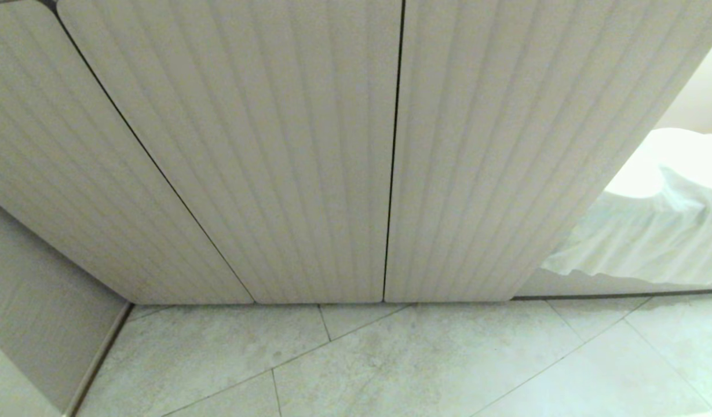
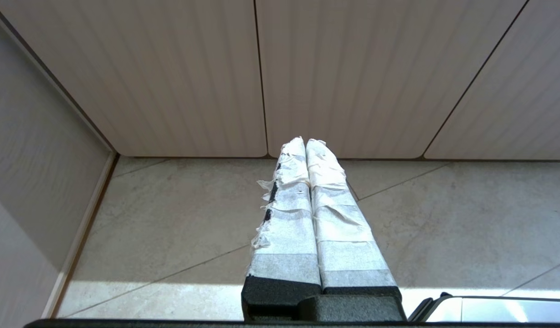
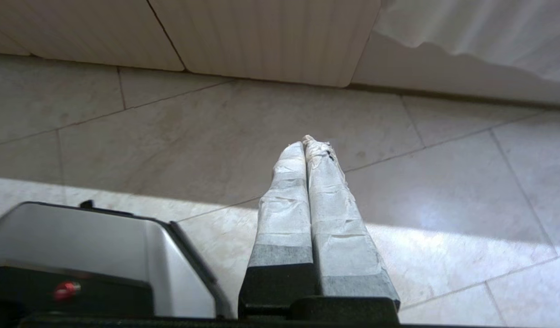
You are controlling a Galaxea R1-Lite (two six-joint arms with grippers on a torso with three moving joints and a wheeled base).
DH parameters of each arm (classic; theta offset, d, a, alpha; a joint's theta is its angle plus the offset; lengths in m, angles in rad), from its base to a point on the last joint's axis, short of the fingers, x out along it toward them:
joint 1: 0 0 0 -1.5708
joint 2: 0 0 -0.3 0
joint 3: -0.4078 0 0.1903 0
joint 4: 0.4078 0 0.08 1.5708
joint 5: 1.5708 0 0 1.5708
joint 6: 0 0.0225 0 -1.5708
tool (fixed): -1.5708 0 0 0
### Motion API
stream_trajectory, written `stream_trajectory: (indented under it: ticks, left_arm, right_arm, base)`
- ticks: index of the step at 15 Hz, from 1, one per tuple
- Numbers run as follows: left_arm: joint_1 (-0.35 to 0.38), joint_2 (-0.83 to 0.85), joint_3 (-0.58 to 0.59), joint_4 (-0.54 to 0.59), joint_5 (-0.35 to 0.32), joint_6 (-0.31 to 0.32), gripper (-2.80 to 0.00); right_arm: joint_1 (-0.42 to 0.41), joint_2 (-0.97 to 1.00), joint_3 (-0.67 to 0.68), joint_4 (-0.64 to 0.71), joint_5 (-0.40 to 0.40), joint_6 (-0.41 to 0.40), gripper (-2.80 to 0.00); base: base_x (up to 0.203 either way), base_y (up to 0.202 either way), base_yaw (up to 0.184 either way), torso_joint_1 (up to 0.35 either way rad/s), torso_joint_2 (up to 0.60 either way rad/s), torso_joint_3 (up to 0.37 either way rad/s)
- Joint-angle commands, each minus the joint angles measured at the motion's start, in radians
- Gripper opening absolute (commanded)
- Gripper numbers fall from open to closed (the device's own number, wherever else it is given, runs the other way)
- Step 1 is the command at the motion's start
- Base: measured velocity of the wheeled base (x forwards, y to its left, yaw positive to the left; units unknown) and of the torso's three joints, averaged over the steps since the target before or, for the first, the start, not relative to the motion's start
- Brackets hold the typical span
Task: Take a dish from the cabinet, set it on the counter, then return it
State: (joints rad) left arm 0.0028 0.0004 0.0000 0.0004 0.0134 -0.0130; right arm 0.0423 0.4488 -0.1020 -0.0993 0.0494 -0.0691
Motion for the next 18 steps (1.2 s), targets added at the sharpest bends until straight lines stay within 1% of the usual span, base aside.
stream_trajectory:
  ticks: [1, 2, 3, 4, 6, 9, 11, 18]
  left_arm:
    - [0.000, 0.000, 0.000, 0.000, 0.000, -0.001, -2.80]
    - [0.000, 0.000, 0.000, 0.000, 0.000, -0.001, -2.80]
    - [0.000, 0.000, 0.000, 0.000, 0.000, -0.001, -2.80]
    - [0.000, 0.000, 0.000, 0.000, 0.000, -0.001, -2.80]
    - [0.000, 0.000, 0.000, 0.000, 0.000, -0.001, -2.80]
    - [0.000, 0.000, 0.000, 0.000, 0.000, -0.001, -2.80]
    - [0.000, 0.000, 0.000, 0.000, 0.000, -0.001, -2.80]
    - [0.000, 0.000, 0.000, 0.000, 0.000, -0.001, -2.80]
  right_arm:
    - [0.002, -0.143, 0.088, -0.043, 0.002, -0.042, -2.80]
    - [0.001, -0.182, 0.096, -0.040, 0.004, -0.054, -2.80]
    - [0.000, -0.201, 0.101, -0.003, 0.005, -0.063, -2.80]
    - [-0.007, -0.222, 0.102, 0.028, 0.004, -0.062, -2.80]
    - [-0.032, -0.326, 0.101, 0.085, 0.006, -0.057, -2.80]
    - [-0.042, -0.443, 0.102, 0.103, 0.007, -0.059, -2.80]
    - [-0.042, -0.449, 0.102, 0.104, 0.007, -0.041, -2.80]
    - [-0.042, -0.449, 0.102, 0.103, 0.001, -0.033, -2.80]
  base:
    - [0.000, 0.000, 0.000, 0.000, 0.00, 0.000]
    - [0.000, 0.000, 0.000, 0.000, 0.00, 0.000]
    - [0.000, 0.000, 0.000, 0.000, 0.00, 0.000]
    - [0.000, 0.000, 0.000, 0.000, 0.00, 0.000]
    - [0.000, 0.000, 0.000, 0.000, 0.00, 0.000]
    - [0.000, 0.000, 0.000, 0.000, 0.00, 0.000]
    - [0.000, 0.000, 0.000, 0.000, 0.00, 0.000]
    - [0.000, 0.000, 0.000, 0.000, 0.00, 0.000]
